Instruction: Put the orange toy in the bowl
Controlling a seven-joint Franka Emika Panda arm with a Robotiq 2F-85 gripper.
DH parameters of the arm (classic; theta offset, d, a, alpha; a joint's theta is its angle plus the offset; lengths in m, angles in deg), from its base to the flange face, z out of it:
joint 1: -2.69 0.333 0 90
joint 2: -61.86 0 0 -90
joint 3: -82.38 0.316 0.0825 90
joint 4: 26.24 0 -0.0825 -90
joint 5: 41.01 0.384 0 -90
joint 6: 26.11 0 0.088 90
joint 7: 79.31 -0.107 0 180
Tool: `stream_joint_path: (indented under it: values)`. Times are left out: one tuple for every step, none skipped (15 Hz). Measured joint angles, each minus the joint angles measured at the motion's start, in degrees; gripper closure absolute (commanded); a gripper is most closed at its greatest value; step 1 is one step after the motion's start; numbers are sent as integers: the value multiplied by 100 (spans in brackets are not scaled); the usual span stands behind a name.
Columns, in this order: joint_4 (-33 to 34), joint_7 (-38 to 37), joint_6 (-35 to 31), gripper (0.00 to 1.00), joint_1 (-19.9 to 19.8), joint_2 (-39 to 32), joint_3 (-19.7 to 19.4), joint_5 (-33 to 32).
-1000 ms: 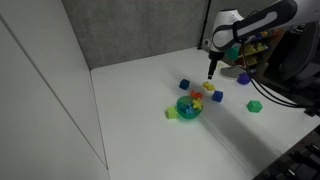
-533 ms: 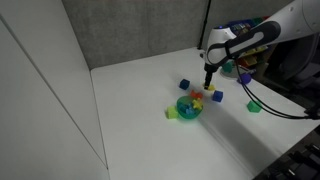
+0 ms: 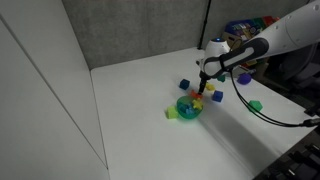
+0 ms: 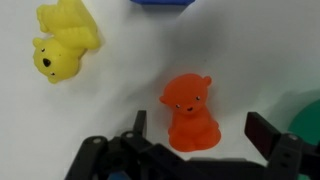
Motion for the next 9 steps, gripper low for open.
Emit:
stream_joint_path:
  values:
    - [57, 0, -27, 0, 1, -73, 19, 0]
    - [123, 0, -34, 0, 5, -142, 31, 0]
    - [195, 0, -34, 0, 13, -218, 34, 0]
    - [268, 0, -34, 0, 24, -289, 34, 0]
    - [337, 0, -34, 0, 34, -365, 33, 0]
    - [411, 0, -34, 0, 44, -441, 33, 0]
    - [480, 0, -34, 24, 53, -519, 33, 0]
    - [546, 0, -34, 27, 62, -591, 33, 0]
    - [605, 0, -34, 34, 72, -658, 32, 0]
